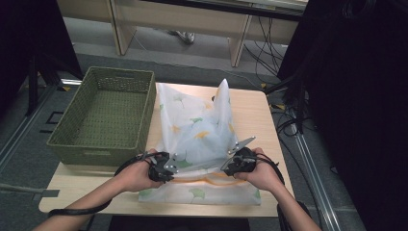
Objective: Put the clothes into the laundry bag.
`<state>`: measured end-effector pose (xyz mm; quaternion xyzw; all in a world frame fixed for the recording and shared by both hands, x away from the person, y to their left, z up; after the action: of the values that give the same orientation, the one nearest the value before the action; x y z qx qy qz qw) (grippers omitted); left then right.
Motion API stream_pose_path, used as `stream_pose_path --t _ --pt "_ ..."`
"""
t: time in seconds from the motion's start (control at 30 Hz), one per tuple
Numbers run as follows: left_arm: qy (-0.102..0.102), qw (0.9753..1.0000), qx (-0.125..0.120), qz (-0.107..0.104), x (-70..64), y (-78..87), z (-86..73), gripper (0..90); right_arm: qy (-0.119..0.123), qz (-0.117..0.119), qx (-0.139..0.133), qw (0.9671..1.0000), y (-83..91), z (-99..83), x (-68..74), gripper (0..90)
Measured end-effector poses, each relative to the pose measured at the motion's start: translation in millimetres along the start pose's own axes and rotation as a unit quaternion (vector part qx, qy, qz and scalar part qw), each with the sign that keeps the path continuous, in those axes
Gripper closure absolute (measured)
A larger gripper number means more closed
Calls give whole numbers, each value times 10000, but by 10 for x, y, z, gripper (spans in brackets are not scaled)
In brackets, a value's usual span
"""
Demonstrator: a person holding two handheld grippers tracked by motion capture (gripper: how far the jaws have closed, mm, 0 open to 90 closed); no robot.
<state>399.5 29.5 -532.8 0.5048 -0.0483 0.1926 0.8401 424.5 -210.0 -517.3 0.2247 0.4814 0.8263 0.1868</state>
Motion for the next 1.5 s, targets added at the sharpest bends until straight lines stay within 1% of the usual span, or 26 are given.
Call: stream_pose_path --t 0.03,0.13,0.17,0.2,0.23,0.27,0.3,0.37,0.5,0.53,0.57,0.63,0.7,0.77,0.8,0.83,0.93,1.03,1.07,1.1,1.13,1.2,1.23,1.37,1.4,1.5 --pt "199 9997 -141 -8 -10 32 24 761 17 -13 -23 10000 13 1 0 697" --pt "321 9988 -375 45 29 161 48 697 -11 -32 -68 10000 47 -3 10 688" --pt "414 9981 -444 64 43 198 51 669 -195 -54 -78 9998 61 -17 38 685" --pt "523 9972 -520 85 59 229 53 645 35 -63 -121 9999 62 -8 12 681" --pt "587 9965 -582 111 70 250 51 635 -25 -99 -139 9999 73 -15 23 679" --pt "646 9957 -646 137 82 275 44 627 110 -103 -170 9997 71 -17 4 676" --pt "729 9945 -722 200 99 303 33 616 27 -97 -179 9998 77 -29 20 674" --pt "825 9926 -841 280 118 347 7 593 64 -89 -222 9997 92 -51 23 668" --pt "1103 9871 -1086 403 154 433 -65 571 -40 -103 -400 9991 174 -94 4 662" --pt "1197 9852 -1144 438 168 446 -86 572 -78 -101 -440 9989 197 -111 -6 664" --pt "1228 9844 -1167 467 180 454 -105 578 -147 -124 -457 9988 212 -132 -17 667" --pt "1357 9813 -1232 581 206 470 -152 621 -190 -156 -430 9988 227 -182 -41 696" --pt "1422 9805 -1241 548 197 480 -180 624 -234 -133 -437 9987 227 -215 -41 710" --pt "1446 9797 -1248 610 191 497 -209 624 -264 -145 -494 9983 245 -249 -42 736" --pt "1458 9793 -1263 620 188 507 -222 621 -309 -198 -579 9976 261 -256 -53 747" --pt "1511 9780 -1291 636 184 515 -233 621 -351 -212 -629 9972 279 -270 -63 753" --pt "1535 9775 -1269 694 182 538 -296 615 -513 -357 -768 9951 340 -310 -106 771" --pt "1626 9754 -1275 768 181 565 -365 611 -674 -523 -950 9918 416 -361 -169 790" --pt "1654 9746 -1285 789 179 577 -386 611 -650 -556 -1003 9913 435 -373 -196 794" --pt "1670 9742 -1283 811 179 588 -404 609 -869 -618 -1049 9888 460 -395 -196 797" --pt "1728 9724 -1321 846 178 605 -426 606 -860 -657 -1092 9881 474 -405 -222 796" --pt "1809 9692 -1398 912 180 635 -456 598 -961 -811 -1158 9853 511 -436 -276 794" --pt "1836 9683 -1410 941 182 650 -473 595 -1033 -884 -1231 9830 533 -451 -312 791" --pt "1901 9635 -1545 1084 215 712 -519 571 -1144 -1040 -1329 9790 573 -493 -398 767" --pt "1945 9610 -1603 1133 235 733 -524 567 -1091 -1071 -1352 9789 577 -495 -419 762" --pt "2074 9536 -1762 1292 294 795 -525 550 -1215 -1216 -1447 9744 600 -513 -462 737"
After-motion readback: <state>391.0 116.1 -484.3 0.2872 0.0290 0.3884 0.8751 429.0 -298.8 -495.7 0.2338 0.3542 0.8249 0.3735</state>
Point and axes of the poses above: each handheld gripper's, and its own axes: y roughly backward along the jaws, z roughly out of its top, x roughly to its left, the point moved 8 cm from there along -y, roughly forward along the jaws, and after that the axes turned 9 degrees about z, right-handed, at the moved point
